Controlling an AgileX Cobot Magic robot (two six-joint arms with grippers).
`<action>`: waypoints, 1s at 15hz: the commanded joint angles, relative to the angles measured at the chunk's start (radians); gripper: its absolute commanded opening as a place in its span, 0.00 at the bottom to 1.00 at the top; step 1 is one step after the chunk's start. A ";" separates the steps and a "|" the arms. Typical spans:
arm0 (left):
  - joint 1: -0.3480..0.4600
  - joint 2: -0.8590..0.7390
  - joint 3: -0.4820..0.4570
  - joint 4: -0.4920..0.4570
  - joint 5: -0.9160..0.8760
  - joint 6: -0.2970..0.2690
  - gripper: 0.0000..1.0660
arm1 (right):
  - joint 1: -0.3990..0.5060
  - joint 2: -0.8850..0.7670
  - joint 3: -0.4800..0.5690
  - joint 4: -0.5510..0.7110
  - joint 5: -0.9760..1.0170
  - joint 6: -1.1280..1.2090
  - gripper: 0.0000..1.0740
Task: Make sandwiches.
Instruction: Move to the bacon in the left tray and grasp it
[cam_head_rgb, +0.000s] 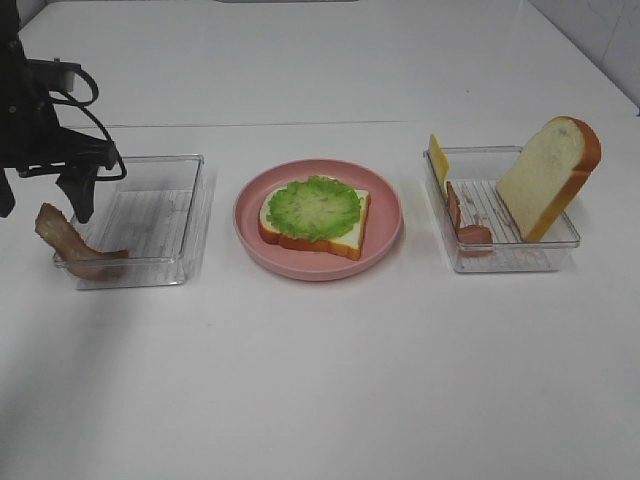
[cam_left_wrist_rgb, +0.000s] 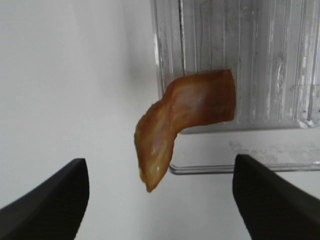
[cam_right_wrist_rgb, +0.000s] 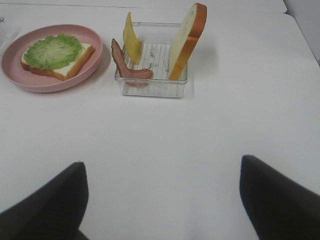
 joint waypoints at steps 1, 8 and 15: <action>0.000 0.034 0.002 -0.003 -0.040 -0.010 0.70 | -0.006 -0.012 0.003 -0.004 -0.009 -0.005 0.73; 0.000 0.059 0.002 -0.012 -0.061 -0.011 0.68 | -0.006 -0.012 0.003 -0.004 -0.009 -0.005 0.73; 0.000 0.060 0.002 -0.012 -0.089 -0.011 0.63 | -0.006 -0.012 0.003 -0.004 -0.009 -0.005 0.73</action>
